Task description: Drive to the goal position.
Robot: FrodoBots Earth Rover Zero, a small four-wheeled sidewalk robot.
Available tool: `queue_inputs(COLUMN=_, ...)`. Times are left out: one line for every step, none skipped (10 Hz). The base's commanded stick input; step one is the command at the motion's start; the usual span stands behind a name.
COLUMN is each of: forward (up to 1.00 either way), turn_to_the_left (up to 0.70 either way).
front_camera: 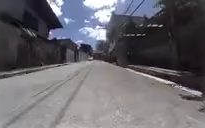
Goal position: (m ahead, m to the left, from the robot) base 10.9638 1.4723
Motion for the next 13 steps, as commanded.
queue_inputs(forward=1.00, turn_to_the_left=0.00)
queue_inputs(forward=1.00, turn_to_the_left=0.00)
queue_inputs(forward=1.00, turn_to_the_left=0.00)
queue_inputs(forward=1.00, turn_to_the_left=0.00)
queue_inputs(forward=1.00, turn_to_the_left=0.00)
queue_inputs(forward=1.00, turn_to_the_left=0.00)
queue_inputs(forward=1.00, turn_to_the_left=0.00)
queue_inputs(forward=1.00, turn_to_the_left=0.00)
queue_inputs(forward=1.00, turn_to_the_left=0.00)
queue_inputs(forward=1.00, turn_to_the_left=0.00)
queue_inputs(forward=1.00, turn_to_the_left=-0.04)
queue_inputs(forward=1.00, turn_to_the_left=-0.07)
queue_inputs(forward=1.00, turn_to_the_left=-0.11)
